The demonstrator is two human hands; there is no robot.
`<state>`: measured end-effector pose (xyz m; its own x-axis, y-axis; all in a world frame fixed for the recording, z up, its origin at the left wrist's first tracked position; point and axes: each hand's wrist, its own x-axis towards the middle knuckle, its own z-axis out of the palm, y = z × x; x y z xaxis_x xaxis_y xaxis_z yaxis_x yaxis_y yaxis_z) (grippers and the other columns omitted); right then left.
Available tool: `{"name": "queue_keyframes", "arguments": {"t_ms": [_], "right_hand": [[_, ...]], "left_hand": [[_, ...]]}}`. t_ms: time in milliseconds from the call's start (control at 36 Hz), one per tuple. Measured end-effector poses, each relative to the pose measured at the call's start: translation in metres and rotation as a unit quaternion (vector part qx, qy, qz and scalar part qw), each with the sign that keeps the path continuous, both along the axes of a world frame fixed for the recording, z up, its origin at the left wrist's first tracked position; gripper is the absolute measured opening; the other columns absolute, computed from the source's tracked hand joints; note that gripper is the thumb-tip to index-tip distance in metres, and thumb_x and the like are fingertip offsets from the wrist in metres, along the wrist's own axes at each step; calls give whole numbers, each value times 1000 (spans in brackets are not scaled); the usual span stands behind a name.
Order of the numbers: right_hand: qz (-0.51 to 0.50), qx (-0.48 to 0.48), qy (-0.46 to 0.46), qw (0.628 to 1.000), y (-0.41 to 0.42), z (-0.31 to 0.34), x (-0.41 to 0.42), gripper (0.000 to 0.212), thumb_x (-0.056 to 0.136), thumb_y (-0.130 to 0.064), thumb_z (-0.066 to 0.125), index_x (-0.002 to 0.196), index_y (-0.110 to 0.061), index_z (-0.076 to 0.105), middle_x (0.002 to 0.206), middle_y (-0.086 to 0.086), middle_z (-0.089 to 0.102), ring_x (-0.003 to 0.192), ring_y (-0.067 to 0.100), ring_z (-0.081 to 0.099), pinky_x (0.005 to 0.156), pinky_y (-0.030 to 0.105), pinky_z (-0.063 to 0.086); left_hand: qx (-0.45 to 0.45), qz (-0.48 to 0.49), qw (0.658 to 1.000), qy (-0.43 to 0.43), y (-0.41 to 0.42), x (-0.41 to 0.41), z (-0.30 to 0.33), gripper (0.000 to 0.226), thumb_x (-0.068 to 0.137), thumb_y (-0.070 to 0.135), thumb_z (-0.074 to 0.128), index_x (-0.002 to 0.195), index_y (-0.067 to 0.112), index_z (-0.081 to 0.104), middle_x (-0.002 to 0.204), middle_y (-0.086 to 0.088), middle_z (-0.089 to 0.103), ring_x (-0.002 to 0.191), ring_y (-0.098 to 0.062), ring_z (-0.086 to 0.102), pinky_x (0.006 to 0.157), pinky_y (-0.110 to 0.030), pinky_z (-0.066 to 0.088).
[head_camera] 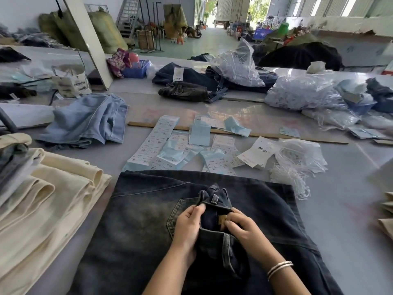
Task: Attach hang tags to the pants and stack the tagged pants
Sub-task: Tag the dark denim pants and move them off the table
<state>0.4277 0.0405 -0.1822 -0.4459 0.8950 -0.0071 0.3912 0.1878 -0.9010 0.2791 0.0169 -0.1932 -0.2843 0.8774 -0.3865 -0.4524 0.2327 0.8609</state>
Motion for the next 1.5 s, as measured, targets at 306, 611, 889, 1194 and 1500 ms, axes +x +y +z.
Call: {"name": "queue_keyframes", "arguments": {"t_ms": [306,611,889,1194,1500], "right_hand": [[-19,-44,102,994,-3,-13,-1,27,83,-15,50,60,-20,62,84,-7,57,89,5,55,83,18,41],[-145,-8,84,986,7,11,107,40,90,6,46,59,-10,64,57,-1,56,56,6,50,56,17,41],[-305,162,-85,935,88,52,109,10,93,-15,56,95,-17,65,85,2,66,74,16,61,59,21,45],[-114,221,-506,826,183,22,32,41,93,-39,49,124,-13,57,126,8,58,111,27,54,94,39,43],[-101,277,-527,797,200,4,49,31,98,-39,40,112,-22,62,113,1,62,103,22,60,89,36,40]], "left_hand": [[17,-9,1000,-13,-3,2,1,15,90,16,60,94,1,61,89,-22,59,81,-33,56,76,-44,46],[203,-139,862,443,13,-25,-5,37,88,52,44,109,33,68,118,13,65,113,0,55,100,-30,44],[125,-287,611,727,5,7,-34,76,75,81,22,146,52,18,162,8,4,147,-9,-8,108,-47,-29],[154,-242,661,693,-5,5,-29,60,81,74,34,137,55,35,156,19,23,143,2,11,114,-39,-20],[160,-237,661,693,-5,6,-24,48,71,70,53,115,54,59,130,19,58,121,-3,53,107,-45,19]]}}
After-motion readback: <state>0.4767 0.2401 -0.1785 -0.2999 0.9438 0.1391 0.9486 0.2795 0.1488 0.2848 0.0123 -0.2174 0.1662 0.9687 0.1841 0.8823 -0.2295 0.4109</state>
